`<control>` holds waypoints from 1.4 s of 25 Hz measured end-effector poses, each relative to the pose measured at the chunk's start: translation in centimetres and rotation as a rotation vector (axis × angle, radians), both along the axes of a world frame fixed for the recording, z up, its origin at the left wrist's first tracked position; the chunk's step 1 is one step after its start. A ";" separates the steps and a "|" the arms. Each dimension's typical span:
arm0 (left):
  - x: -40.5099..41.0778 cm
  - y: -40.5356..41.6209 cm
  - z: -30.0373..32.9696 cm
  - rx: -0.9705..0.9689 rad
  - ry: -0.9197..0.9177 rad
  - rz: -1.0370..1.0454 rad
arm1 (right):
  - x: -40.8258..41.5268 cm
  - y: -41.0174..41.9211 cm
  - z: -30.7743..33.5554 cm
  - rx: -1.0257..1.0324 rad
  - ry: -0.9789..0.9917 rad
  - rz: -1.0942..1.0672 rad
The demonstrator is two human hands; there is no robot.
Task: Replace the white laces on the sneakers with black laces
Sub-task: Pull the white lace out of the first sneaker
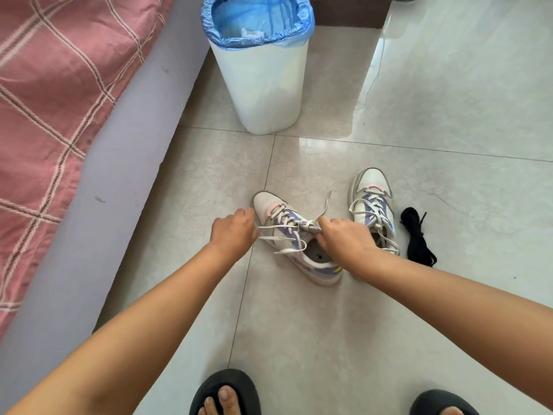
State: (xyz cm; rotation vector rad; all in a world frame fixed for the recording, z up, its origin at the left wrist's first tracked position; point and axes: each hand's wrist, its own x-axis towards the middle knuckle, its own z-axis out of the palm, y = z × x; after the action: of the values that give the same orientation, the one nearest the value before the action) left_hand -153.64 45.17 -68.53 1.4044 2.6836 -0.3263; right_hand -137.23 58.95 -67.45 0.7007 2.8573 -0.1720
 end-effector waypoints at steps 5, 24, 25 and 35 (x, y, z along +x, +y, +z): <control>3.6 -0.2 -0.3 0.408 -0.276 -0.296 | -0.1 -2.6 1.5 -0.375 0.088 -0.199; 3.7 0.2 0.6 0.210 -0.513 -0.105 | 1.5 -3.0 1.5 -0.207 -0.149 0.115; 3.1 -0.1 0.5 0.164 -0.450 -0.122 | 1.5 -2.9 1.0 -0.192 -0.178 0.128; -0.9 -2.8 -0.1 -0.408 -0.057 0.016 | 2.2 -1.9 -1.0 -0.260 0.125 0.160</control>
State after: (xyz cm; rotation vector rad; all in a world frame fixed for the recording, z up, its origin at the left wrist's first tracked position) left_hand -154.58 42.37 -68.67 1.2451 2.3983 -0.7675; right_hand -135.07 57.02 -68.47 0.4230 2.9148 -0.5684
